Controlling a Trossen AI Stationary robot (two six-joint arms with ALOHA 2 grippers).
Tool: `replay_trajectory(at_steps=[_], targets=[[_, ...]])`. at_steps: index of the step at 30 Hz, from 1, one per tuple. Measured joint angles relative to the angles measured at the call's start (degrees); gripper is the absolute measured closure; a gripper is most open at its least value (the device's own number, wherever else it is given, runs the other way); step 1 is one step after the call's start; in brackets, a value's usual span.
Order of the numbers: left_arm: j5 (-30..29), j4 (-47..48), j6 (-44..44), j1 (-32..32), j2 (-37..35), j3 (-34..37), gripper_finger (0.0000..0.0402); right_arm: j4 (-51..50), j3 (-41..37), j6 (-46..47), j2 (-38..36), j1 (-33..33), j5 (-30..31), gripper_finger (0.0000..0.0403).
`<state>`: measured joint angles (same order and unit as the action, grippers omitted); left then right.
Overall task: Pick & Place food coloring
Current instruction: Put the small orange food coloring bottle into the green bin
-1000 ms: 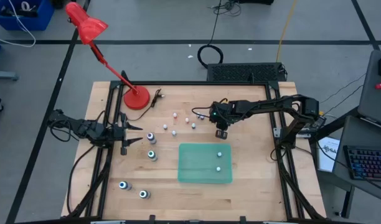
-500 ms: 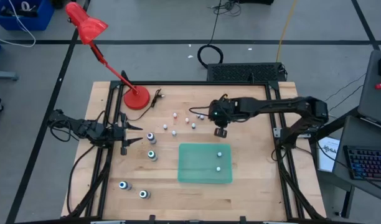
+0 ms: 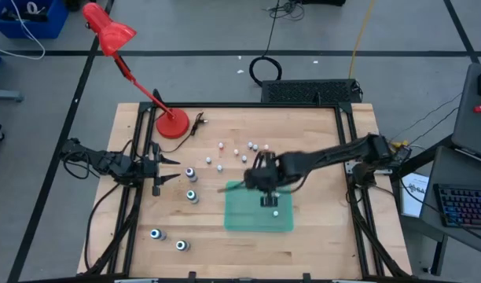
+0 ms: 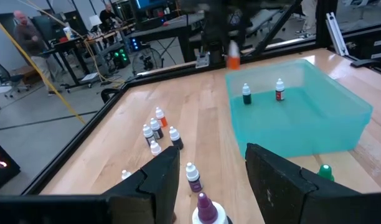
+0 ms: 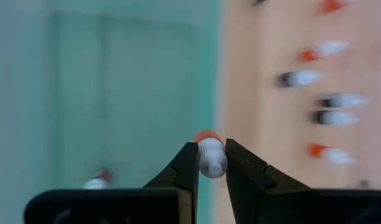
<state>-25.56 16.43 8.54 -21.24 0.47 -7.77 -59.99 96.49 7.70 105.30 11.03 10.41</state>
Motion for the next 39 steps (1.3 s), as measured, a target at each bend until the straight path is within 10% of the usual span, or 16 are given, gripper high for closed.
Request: replay_trajectory(at_steps=[11, 39], targets=[[0.0, -0.01, 0.0, 0.01, 0.01, 0.0, 0.0215, 2.29, -1.63, 1.99, 8.38, 3.89, -6.24, 0.036], [0.0, -0.03, 0.0, -0.01, 0.02, 0.0, 0.0215, 25.69, -25.88, 7.77, -0.94, 2.47, -9.05, 0.0359]])
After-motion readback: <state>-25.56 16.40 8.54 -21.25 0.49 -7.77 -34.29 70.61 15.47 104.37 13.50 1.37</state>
